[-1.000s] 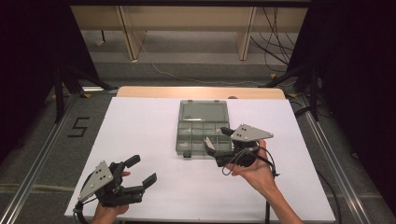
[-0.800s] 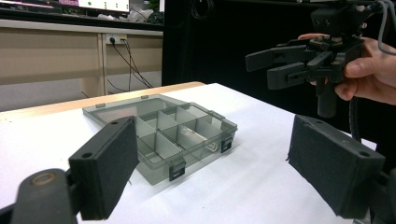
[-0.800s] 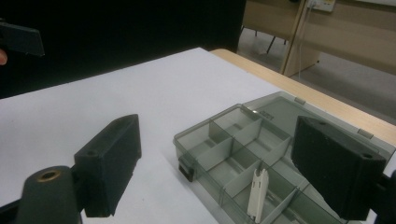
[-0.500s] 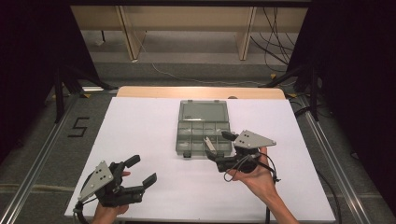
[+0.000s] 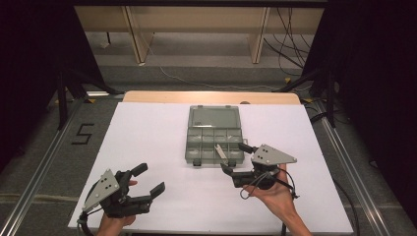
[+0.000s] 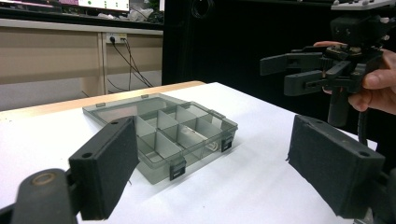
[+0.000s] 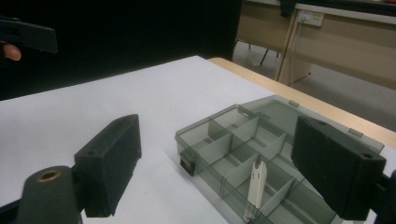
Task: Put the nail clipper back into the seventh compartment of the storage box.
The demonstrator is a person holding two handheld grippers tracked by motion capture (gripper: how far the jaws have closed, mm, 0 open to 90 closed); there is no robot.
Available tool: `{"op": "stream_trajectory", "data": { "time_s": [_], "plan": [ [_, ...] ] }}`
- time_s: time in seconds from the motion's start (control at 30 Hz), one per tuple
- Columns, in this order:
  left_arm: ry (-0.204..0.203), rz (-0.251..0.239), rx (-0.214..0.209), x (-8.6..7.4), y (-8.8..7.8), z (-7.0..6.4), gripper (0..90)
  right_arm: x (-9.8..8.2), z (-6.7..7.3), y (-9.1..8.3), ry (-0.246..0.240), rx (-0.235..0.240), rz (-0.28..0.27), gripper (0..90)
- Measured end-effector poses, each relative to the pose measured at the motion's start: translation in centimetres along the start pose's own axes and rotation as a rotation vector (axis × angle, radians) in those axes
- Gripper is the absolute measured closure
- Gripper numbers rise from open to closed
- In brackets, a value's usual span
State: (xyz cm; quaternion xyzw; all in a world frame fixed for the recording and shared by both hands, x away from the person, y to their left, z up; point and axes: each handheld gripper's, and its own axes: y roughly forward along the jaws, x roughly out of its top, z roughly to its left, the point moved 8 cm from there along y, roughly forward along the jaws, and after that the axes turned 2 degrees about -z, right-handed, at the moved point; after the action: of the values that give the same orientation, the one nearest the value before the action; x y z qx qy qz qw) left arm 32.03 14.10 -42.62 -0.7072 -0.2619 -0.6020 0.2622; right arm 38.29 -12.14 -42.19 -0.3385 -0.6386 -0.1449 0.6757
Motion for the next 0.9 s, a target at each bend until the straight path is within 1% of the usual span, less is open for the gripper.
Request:
{"op": "stream_trajectory", "data": {
  "time_s": [0.07, 0.1, 0.17, 0.23, 0.27, 0.3, 0.33, 0.37, 0.4, 0.43, 0.47, 0.57, 0.6, 0.67, 0.77, 0.8, 0.83, 0.9],
  "plan": [
    [0.0, 0.0, 0.0, 0.0, 0.0, 0.0, 15.2, -0.3, 0.1, -0.3, 0.016, 0.009, 0.01, 17.2],
    [-0.004, 0.0, 0.0, 0.0, 0.0, 0.0, 15.2, -0.3, -0.1, -0.4, 0.006, -0.002, -0.004, 17.3],
    [0.001, 0.0, 0.0, 0.0, 0.0, 0.0, 15.2, -0.4, -0.1, -0.6, 0.014, -0.006, -0.009, 17.3],
    [0.001, 0.001, 0.0, 0.0, 0.0, 0.0, 15.2, -0.6, -0.4, -0.9, 0.006, -0.017, -0.019, 17.3],
    [-0.001, 0.002, 0.001, 0.0, 0.0, 0.0, 15.2, -0.8, -0.3, -1.1, 0.024, -0.012, -0.009, 17.4],
    [-0.003, -0.003, -0.002, 0.0, 0.1, 0.0, 15.2, -0.9, -0.3, -1.2, 0.026, -0.009, -0.01, 17.4],
    [-0.008, -0.009, -0.008, 0.0, 0.1, -0.1, 15.2, -0.9, -0.5, -1.3, 0.017, -0.021, -0.021, 17.4],
    [-0.006, -0.007, -0.007, 0.0, 0.1, -0.1, 15.2, -0.9, -0.5, -1.4, 0.023, -0.027, -0.025, 17.4],
    [-0.007, -0.007, -0.007, 0.0, 0.1, -0.1, 15.2, -1.1, -0.4, -1.7, 0.03, -0.014, -0.011, 17.6],
    [-0.006, -0.007, -0.007, 0.0, 0.1, -0.1, 15.2, -1.0, -0.4, -1.7, 0.037, -0.019, -0.035, 17.8],
    [-0.003, 0.003, 0.003, -0.1, 0.1, 0.0, 15.2, -1.1, -0.4, -2.0, 0.037, -0.022, -0.02, 17.7],
    [0.0, 0.002, 0.003, -0.1, 0.1, 0.0, 15.2, -1.1, -0.5, -2.1, 0.03, -0.038, -0.048, 17.3],
    [0.0, 0.002, 0.003, -0.1, 0.1, 0.0, 15.2, -1.2, -0.4, -2.3, 0.036, -0.025, -0.043, 17.1],
    [0.005, -0.002, -0.001, 0.0, 0.1, 0.0, 15.2, -1.3, -0.2, -2.5, 0.057, -0.015, -0.041, 16.9],
    [-0.002, 0.003, 0.003, -0.1, 0.1, 0.0, 15.2, -1.2, -0.2, -2.7, 0.045, -0.028, -0.065, 16.3],
    [-0.002, 0.003, 0.004, -0.1, 0.1, 0.0, 15.2, -1.2, 0.0, -2.7, 0.062, -0.015, -0.065, 16.2],
    [-0.002, 0.003, 0.003, -0.1, 0.1, 0.0, 15.2, -1.3, 0.0, -2.9, 0.055, -0.024, -0.057, 16.1],
    [0.0, 0.003, 0.003, -0.1, 0.1, 0.0, 15.2, -1.3, 0.0, -3.1, 0.054, -0.022, -0.065, 16.1]
  ]
}}
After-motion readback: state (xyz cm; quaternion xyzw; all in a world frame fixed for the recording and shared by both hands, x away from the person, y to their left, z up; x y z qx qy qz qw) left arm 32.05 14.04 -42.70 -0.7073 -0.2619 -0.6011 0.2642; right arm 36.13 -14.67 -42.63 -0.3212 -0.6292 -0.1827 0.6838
